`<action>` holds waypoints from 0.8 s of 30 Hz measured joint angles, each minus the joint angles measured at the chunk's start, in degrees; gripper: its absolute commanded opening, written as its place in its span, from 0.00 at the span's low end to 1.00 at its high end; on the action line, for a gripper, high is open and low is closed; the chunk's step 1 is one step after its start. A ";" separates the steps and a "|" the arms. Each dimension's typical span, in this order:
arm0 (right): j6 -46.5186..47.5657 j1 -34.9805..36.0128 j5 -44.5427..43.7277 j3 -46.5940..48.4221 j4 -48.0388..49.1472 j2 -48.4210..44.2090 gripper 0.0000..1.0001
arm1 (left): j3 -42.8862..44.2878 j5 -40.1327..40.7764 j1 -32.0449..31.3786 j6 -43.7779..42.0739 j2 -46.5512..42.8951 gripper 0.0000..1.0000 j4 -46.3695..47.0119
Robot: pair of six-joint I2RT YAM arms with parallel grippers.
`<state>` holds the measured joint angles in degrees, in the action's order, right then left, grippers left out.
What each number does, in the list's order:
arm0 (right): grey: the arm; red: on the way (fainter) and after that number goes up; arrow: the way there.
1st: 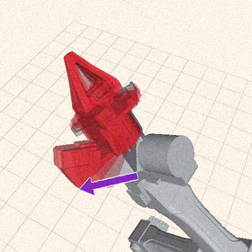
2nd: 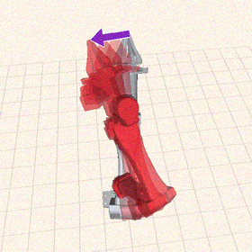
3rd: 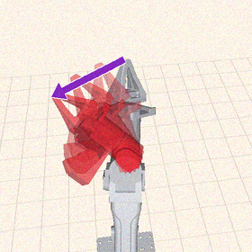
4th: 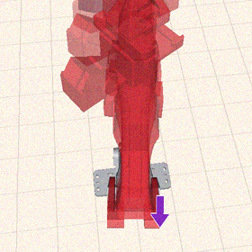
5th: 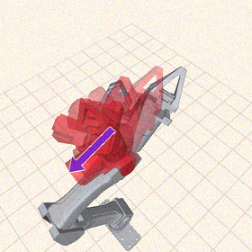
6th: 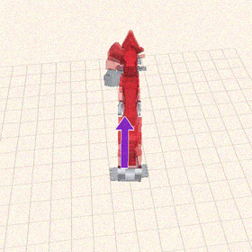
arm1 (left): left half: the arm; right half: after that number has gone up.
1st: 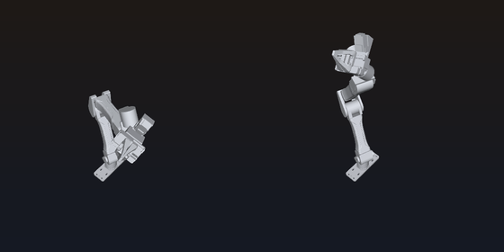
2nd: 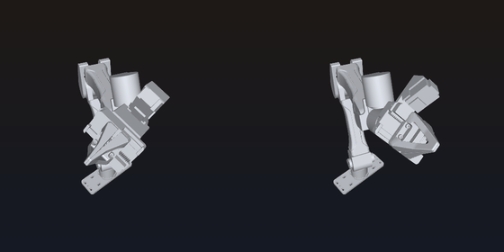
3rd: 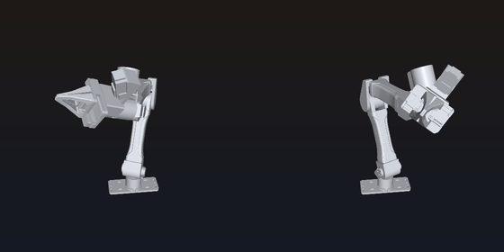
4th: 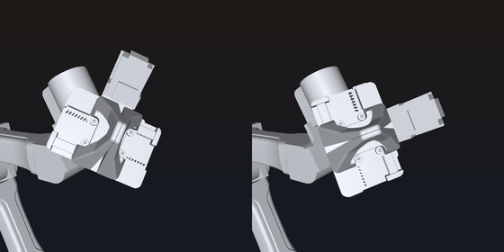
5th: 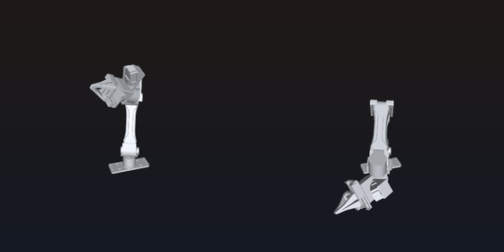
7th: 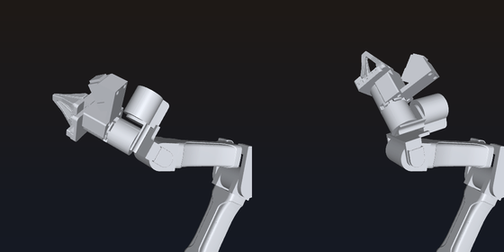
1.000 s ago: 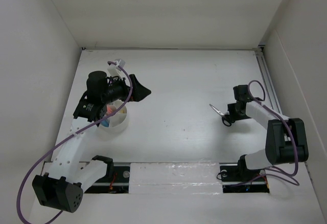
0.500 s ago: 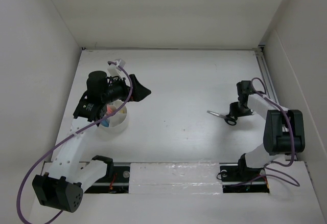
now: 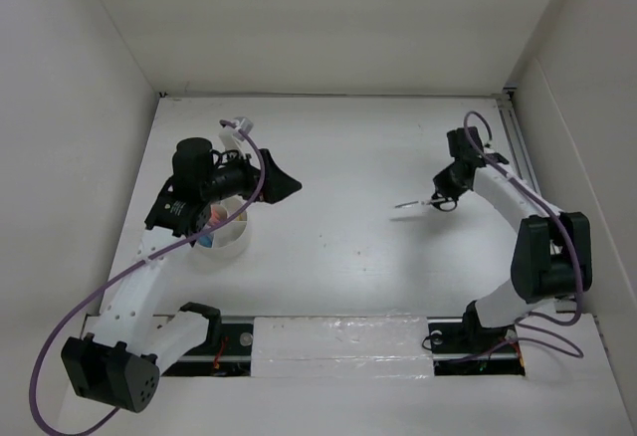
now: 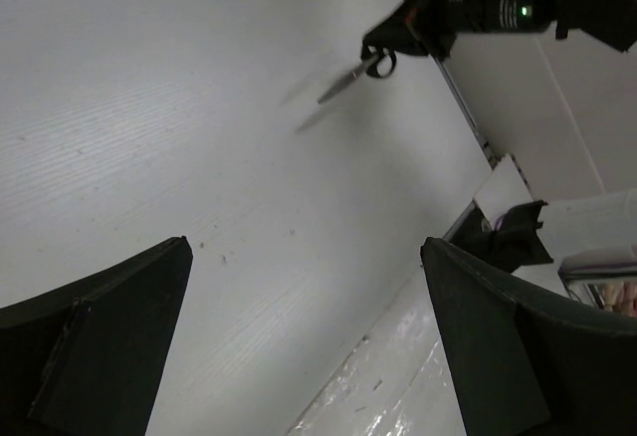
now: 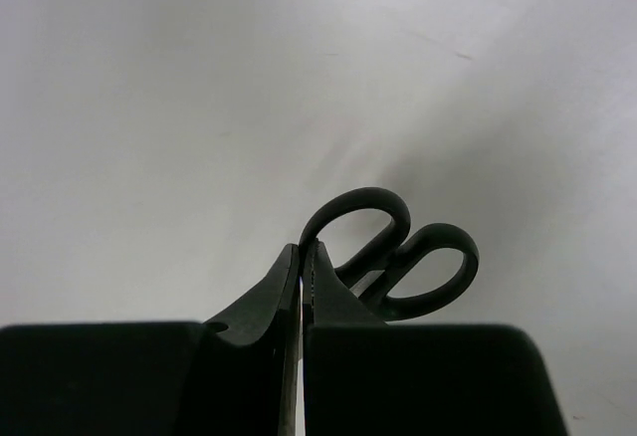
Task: Sort the stationery into containers
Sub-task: Pick up the scissors from the center of the board.
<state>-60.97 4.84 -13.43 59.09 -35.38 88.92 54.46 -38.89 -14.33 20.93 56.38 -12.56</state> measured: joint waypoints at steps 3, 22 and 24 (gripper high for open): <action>8.35 4.81 0.11 6.56 2.03 -1.07 0.00 | 0.00 -2.69 -2.29 -0.50 0.61 1.00 0.46; 32.26 44.50 3.43 23.69 8.02 -3.65 0.00 | -0.02 -4.96 -4.09 -3.10 0.81 1.00 1.25; 32.72 45.59 3.41 23.80 8.94 -3.65 0.00 | -0.02 -4.76 -4.09 -3.15 0.81 1.00 1.25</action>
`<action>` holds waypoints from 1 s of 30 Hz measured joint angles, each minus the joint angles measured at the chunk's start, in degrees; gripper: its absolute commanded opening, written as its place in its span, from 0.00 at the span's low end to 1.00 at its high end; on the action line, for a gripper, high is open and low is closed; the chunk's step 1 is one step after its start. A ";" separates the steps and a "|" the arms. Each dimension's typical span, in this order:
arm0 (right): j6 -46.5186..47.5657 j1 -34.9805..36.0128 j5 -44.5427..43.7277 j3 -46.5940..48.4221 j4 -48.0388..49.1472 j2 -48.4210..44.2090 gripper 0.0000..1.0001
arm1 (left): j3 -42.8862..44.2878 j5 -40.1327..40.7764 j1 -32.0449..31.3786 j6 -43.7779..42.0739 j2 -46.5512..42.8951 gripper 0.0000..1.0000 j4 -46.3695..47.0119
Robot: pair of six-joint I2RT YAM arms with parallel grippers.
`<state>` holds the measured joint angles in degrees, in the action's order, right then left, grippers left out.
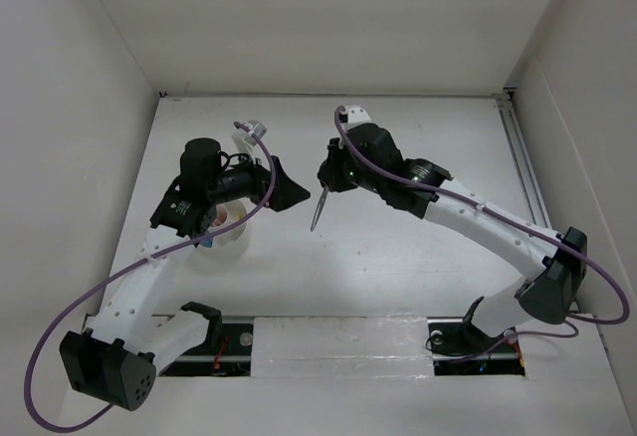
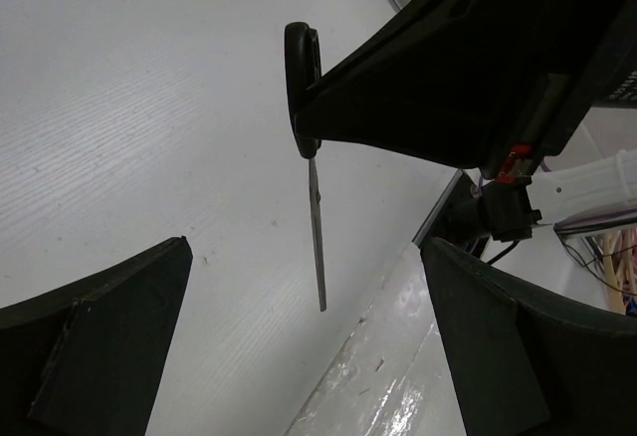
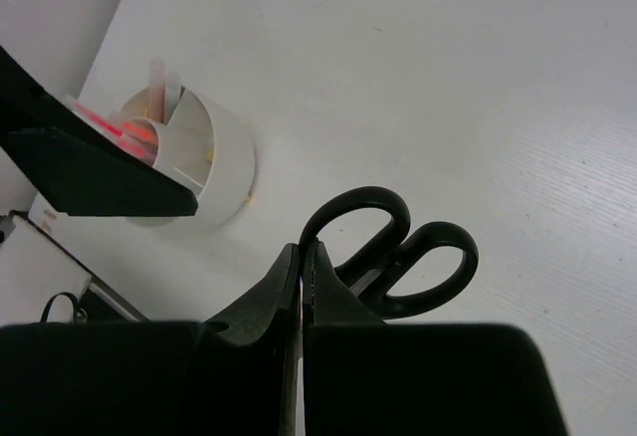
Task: Sort the stationery into containers
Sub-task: Pick up the scissors from the center of the board, then place the scissors in the storage box.
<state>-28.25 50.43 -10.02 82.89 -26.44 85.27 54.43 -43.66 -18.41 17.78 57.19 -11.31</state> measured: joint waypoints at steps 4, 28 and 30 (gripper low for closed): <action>0.33 0.81 -0.07 1.42 0.81 0.00 0.00 | 0.00 -0.02 0.00 -0.09 0.00 1.00 0.00; -1.53 10.32 -3.96 13.14 2.51 7.37 0.00 | -0.85 -2.29 0.00 -0.96 -0.83 0.31 0.59; -1.53 10.45 -3.98 13.18 2.51 7.39 0.00 | -0.85 -1.92 0.00 -0.85 -0.83 0.25 0.35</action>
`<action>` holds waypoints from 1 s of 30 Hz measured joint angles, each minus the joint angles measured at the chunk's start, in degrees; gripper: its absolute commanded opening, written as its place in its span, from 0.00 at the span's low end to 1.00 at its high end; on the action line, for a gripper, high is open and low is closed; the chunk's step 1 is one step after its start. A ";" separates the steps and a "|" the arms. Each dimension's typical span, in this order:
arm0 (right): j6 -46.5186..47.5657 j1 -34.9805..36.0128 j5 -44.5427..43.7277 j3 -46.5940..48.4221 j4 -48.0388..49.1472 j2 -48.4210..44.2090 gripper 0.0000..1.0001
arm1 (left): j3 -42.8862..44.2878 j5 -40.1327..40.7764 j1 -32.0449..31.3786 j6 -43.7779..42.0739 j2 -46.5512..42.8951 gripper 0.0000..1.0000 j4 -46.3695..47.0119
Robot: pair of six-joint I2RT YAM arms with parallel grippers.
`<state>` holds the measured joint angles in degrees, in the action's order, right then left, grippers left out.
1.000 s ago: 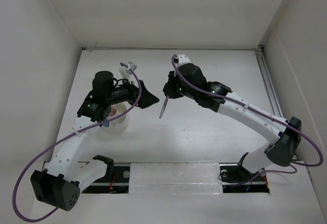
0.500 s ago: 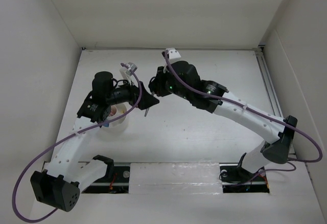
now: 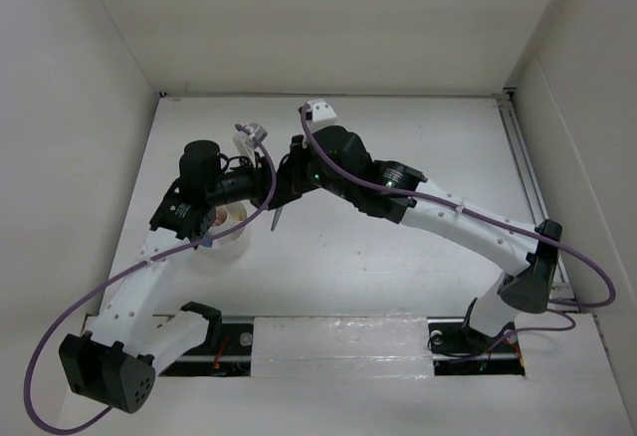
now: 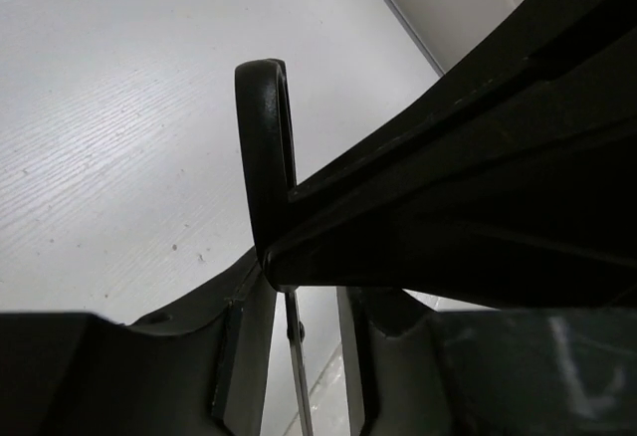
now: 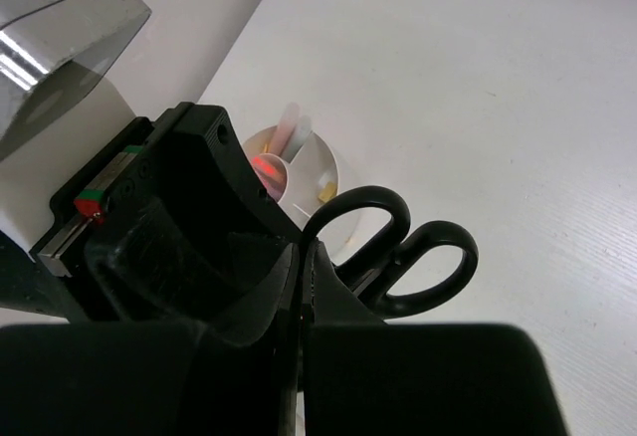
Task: Sort the stationery into containers
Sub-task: Place the scissors in the storage box.
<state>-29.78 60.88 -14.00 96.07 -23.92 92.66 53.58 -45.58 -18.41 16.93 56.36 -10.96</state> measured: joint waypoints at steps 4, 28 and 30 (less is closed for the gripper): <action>0.00 0.46 -0.42 0.11 -0.02 0.00 0.00 | 0.00 0.66 0.00 0.02 0.02 0.04 -0.35; 0.35 0.98 0.33 0.31 2.27 -0.57 0.44 | 0.00 5.77 -0.22 0.94 -3.28 0.00 -2.40; 0.31 1.01 0.00 0.31 2.32 -1.03 0.44 | 0.00 6.01 -0.22 0.98 -3.28 0.00 -2.25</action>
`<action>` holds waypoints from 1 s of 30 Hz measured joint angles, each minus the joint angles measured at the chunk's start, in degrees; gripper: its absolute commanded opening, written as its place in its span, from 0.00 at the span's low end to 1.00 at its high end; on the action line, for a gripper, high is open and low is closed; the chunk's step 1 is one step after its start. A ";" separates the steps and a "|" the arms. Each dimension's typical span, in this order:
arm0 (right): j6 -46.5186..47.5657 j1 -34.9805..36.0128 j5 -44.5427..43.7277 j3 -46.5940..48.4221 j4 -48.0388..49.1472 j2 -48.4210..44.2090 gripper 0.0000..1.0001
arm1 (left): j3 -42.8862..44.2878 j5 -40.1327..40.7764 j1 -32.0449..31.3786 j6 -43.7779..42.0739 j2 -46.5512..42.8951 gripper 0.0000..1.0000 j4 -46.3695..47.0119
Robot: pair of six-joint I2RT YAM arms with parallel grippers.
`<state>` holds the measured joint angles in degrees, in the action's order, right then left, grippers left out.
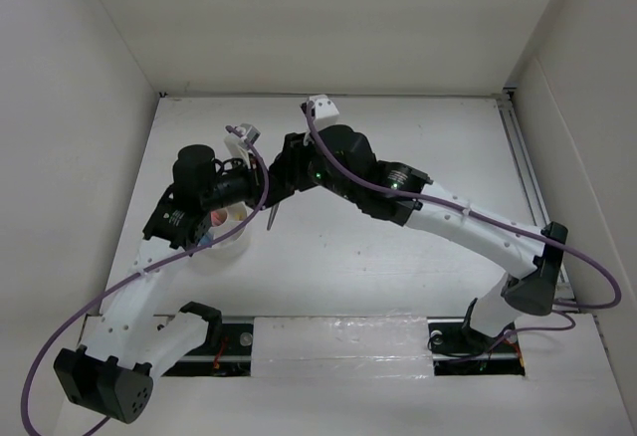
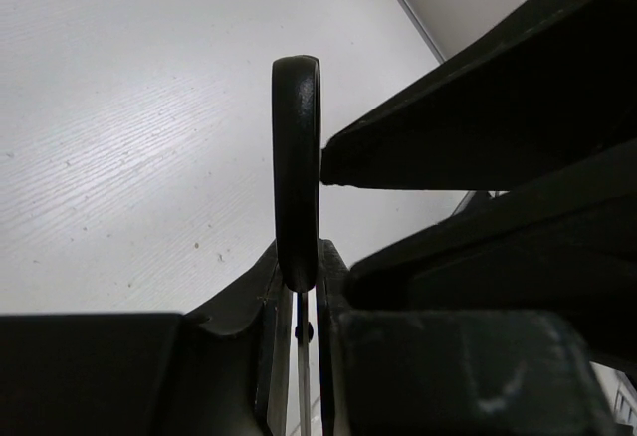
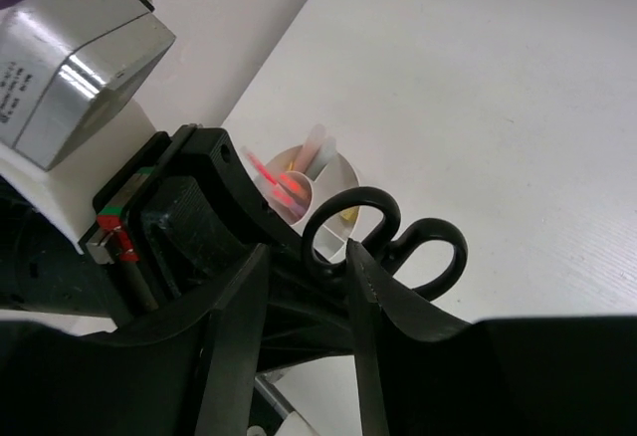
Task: Sort the stationery into containers
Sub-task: Place the scissors in the storage box.
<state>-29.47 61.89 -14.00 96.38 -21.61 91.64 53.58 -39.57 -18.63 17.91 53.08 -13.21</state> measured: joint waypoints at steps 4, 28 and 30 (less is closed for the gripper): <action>-0.37 0.48 -1.09 -0.39 0.35 -1.27 0.45 | 0.00 0.55 0.00 0.00 0.00 0.00 0.63; -2.40 -5.53 -0.48 -24.87 5.14 -20.74 0.45 | -3.48 31.71 0.00 1.57 -10.84 0.00 2.73; -2.21 -5.73 0.52 -27.08 5.79 -21.92 0.45 | -3.63 34.23 -0.02 0.17 -11.17 0.00 3.87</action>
<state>-31.68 56.16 -13.47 69.30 -15.81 69.71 49.95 -5.34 -18.65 18.09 41.91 -9.34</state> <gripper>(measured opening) 0.447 0.062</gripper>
